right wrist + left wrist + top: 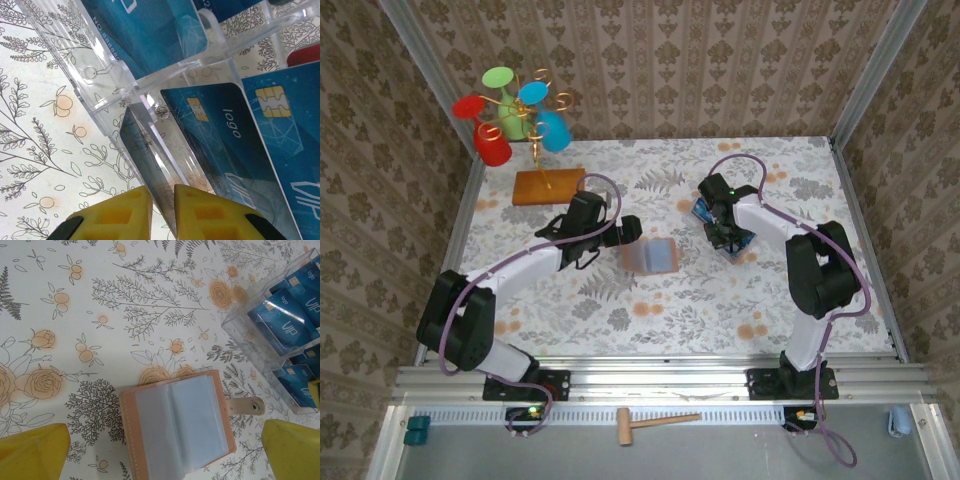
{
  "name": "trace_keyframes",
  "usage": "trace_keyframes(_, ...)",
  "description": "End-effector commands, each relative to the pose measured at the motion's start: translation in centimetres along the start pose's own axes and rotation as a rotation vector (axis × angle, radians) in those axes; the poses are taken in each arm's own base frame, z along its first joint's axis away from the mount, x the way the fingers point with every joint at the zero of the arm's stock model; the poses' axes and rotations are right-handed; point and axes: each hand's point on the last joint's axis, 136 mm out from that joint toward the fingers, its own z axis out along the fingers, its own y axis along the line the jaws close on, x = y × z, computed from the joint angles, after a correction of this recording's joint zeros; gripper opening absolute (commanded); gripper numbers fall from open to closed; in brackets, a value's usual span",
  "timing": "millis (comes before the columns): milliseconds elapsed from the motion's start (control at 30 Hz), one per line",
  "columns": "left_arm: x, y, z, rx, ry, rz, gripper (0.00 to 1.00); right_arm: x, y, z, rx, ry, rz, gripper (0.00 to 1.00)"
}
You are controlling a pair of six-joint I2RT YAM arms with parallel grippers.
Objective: Put the credit cards into the card holder
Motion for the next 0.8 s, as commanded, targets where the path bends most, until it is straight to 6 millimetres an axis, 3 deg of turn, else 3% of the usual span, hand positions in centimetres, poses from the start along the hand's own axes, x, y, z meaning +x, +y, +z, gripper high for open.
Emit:
trace_keyframes(0,-0.3,0.2,0.0,0.001,-0.014,-0.007,1.0,0.7,0.0,-0.3,-0.002,0.03,-0.007,0.17)
trace_keyframes(267,-0.4,0.0,-0.1,0.007,-0.013,0.0,0.99,0.1,-0.4,-0.9,0.014,0.015,-0.024,0.04)
trace_keyframes(400,-0.5,-0.1,-0.1,0.005,-0.011,0.006,0.99,-1.0,-0.8,-2.4,0.02,-0.028,-0.025,0.0)
trace_keyframes(767,-0.7,0.1,-0.2,-0.004,-0.001,0.015,1.0,-3.2,-1.4,-7.0,0.002,-0.136,-0.01,0.0)
